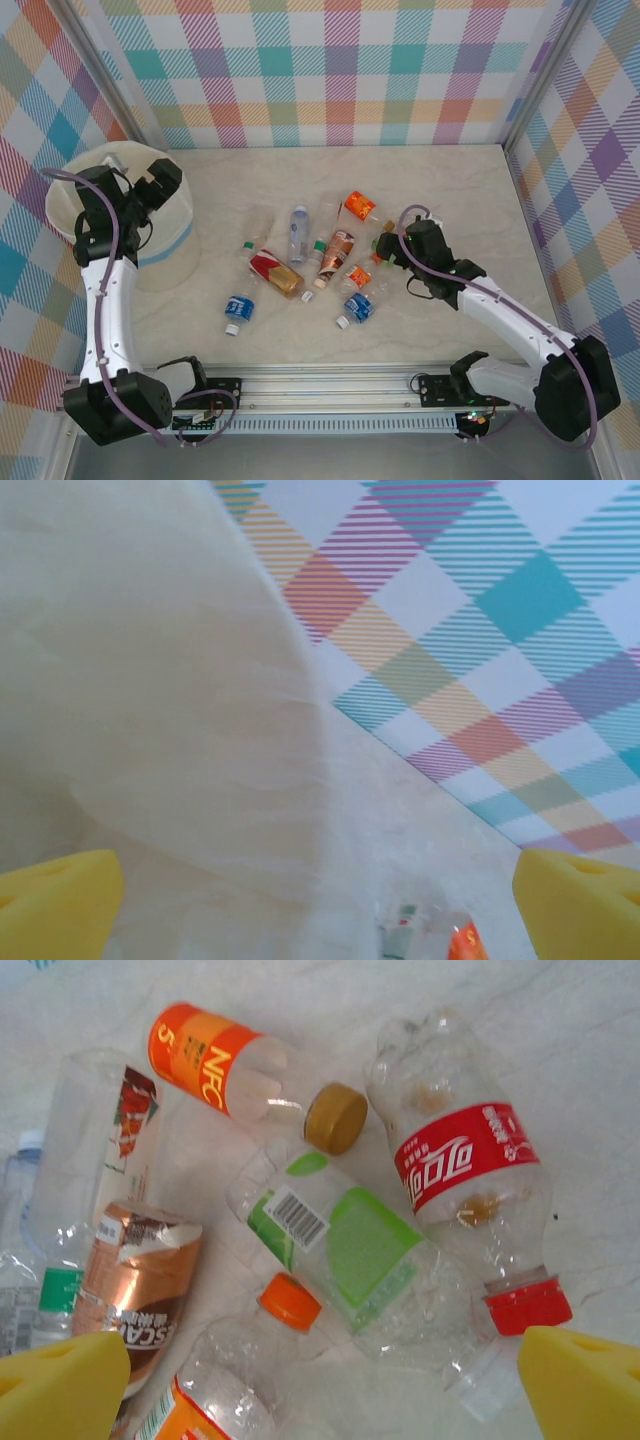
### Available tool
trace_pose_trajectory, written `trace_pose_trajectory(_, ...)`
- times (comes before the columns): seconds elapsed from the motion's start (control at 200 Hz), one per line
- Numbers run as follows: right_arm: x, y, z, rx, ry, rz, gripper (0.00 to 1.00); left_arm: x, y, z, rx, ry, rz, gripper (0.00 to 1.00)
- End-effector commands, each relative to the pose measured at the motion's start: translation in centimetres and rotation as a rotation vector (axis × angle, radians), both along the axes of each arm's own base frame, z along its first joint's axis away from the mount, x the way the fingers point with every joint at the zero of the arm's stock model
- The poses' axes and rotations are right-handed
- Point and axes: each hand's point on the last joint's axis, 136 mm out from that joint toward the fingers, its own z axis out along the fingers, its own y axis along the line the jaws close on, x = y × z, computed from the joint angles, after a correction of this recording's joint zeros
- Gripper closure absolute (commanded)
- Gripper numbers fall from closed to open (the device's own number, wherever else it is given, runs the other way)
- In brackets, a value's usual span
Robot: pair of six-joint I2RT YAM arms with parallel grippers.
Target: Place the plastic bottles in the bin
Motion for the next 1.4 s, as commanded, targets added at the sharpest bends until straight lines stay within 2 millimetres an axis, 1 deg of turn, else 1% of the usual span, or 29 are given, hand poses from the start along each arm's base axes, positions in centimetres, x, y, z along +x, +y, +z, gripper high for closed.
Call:
trace_pose_trajectory(0.0, -1.3, 1.6, -0.2, 0.068, 0.11, 0.05, 0.0, -0.6, -1.7, 2.3, 0.01, -0.074, -0.071, 0.0)
trace_pose_trajectory(0.075, -2.2, 2.5, -0.9, 0.123, 0.184, 0.05, 0.0, -1.2, -2.4, 2.8, -0.008, -0.096, -0.099, 0.0)
trace_pose_trajectory(0.165, -3.6, 2.8, -2.1, 0.149, 0.285, -0.018, 0.0, -2.1, -3.7, 3.5, -0.062, -0.139, -0.146, 0.0)
trace_pose_trajectory(0.225, -4.6, 3.2, -2.9, 0.182, 0.338, -0.074, 0.0, -2.8, -5.0, 4.0, -0.111, -0.173, -0.189, 0.0)
trace_pose_trajectory(0.25, -4.9, 3.4, -3.2, 0.198, 0.354, -0.089, 0.0, -3.1, -5.6, 3.9, -0.132, -0.175, -0.208, 0.0)
trace_pose_trajectory(0.26, -5.0, 3.5, -3.4, 0.205, 0.36, -0.095, 0.0, -3.1, -5.8, 4.4, -0.129, -0.2, -0.217, 0.0)
trace_pose_trajectory(0.305, -5.6, 4.1, -4.1, 0.245, 0.39, -0.116, 0.0, -3.6, -6.9, 4.8, -0.147, -0.222, -0.258, 0.0)
trace_pose_trajectory(0.35, -6.0, 4.6, -4.7, 0.271, 0.413, -0.139, 0.0, -4.2, -7.9, 4.7, -0.157, -0.219, -0.291, 0.0)
trace_pose_trajectory(0.395, -6.4, 4.4, -5.4, 0.274, 0.431, -0.185, 0.0, -4.8, -8.8, 4.5, -0.158, -0.212, -0.317, 0.0)
trace_pose_trajectory(0.48, -6.6, 3.7, -6.8, 0.261, 0.446, -0.261, 0.0, -5.9, -10.3, 4.1, -0.154, -0.21, -0.368, 0.0)
trace_pose_trajectory(0.5, -6.6, 3.6, -7.0, 0.261, 0.448, -0.277, 0.0, -6.3, -10.7, 3.4, -0.162, -0.181, -0.377, 0.0)
trace_pose_trajectory(0.56, -6.5, 3.4, -7.5, 0.269, 0.448, -0.304, 0.0, -6.9, -11.6, 2.9, -0.164, -0.172, -0.414, 0.0)
trace_pose_trajectory(0.675, -6.4, 3.2, -8.1, 0.28, 0.445, -0.335, 0.05, -7.9, -12.3, 2.1, -0.129, -0.142, -0.461, 0.0)
trace_pose_trajectory(0.735, -6.5, 2.9, -8.6, 0.27, 0.446, -0.354, 0.11, -8.3, -12.5, 1.8, -0.116, -0.127, -0.477, 0.0)
trace_pose_trajectory(0.805, -6.5, 2.9, -9.2, 0.264, 0.457, -0.359, 0.14, -8.5, -13.2, 1.9, -0.132, -0.137, -0.525, 0.0)
trace_pose_trajectory(0.91, -6.4, 3.9, -10.2, 0.289, 0.484, -0.341, 0.14, -8.6, -14.9, 2.6, -0.194, -0.175, -0.628, 0.0)
trace_pose_trajectory(0.925, -6.4, 4.0, -10.3, 0.292, 0.487, -0.339, 0.14, -8.5, -15.1, 3.1, -0.194, -0.199, -0.641, 0.0)
trace_pose_trajectory(0.96, -6.2, 4.4, -10.6, 0.299, 0.492, -0.331, 0.15, -8.4, -15.7, 3.2, -0.202, -0.2, -0.666, 0.0)
trace_pose_trajectory(1.06, -6.0, 4.9, -11.3, 0.302, 0.508, -0.322, 0.17, -8.3, -18.3, 3.0, -0.178, -0.167, -0.758, 0.0)
trace_pose_trajectory(1.075, -6.0, 4.9, -11.4, 0.3, 0.51, -0.322, 0.17, -8.4, -18.7, 2.4, -0.178, -0.134, -0.772, 0.0)
trace_pose_trajectory(1.11, -5.9, 5.0, -11.6, 0.297, 0.512, -0.319, 0.18, -8.6, -19.9, 2.0, -0.153, -0.111, -0.809, 0.0)
trace_pose_trajectory(1.185, -5.7, 5.0, -11.8, 0.291, 0.504, -0.315, 0.24, -8.8, -22.6, 1.2, -0.08, -0.081, -0.873, 0.0)
trace_pose_trajectory(1.195, -5.7, 5.0, -11.8, 0.291, 0.502, -0.315, 0.25, -8.6, -22.6, 1.1, -0.069, -0.079, -0.865, 0.0)
trace_pose_trajectory(1.22, -5.6, 5.0, -11.9, 0.29, 0.497, -0.312, 0.27, -8.5, -23.5, 0.7, -0.044, -0.072, -0.881, 0.0)
trace_pose_trajectory(1.295, -5.3, 5.1, -11.5, 0.296, 0.467, -0.293, 0.31, -8.4, -26.1, 0.3, 0.027, -0.076, -0.923, 0.0)
trace_pose_trajectory(1.395, -4.8, 5.4, -10.5, 0.302, 0.41, -0.235, 0.36, -7.5, -28.9, -0.9, 0.08, -0.081, -0.941, 0.0)
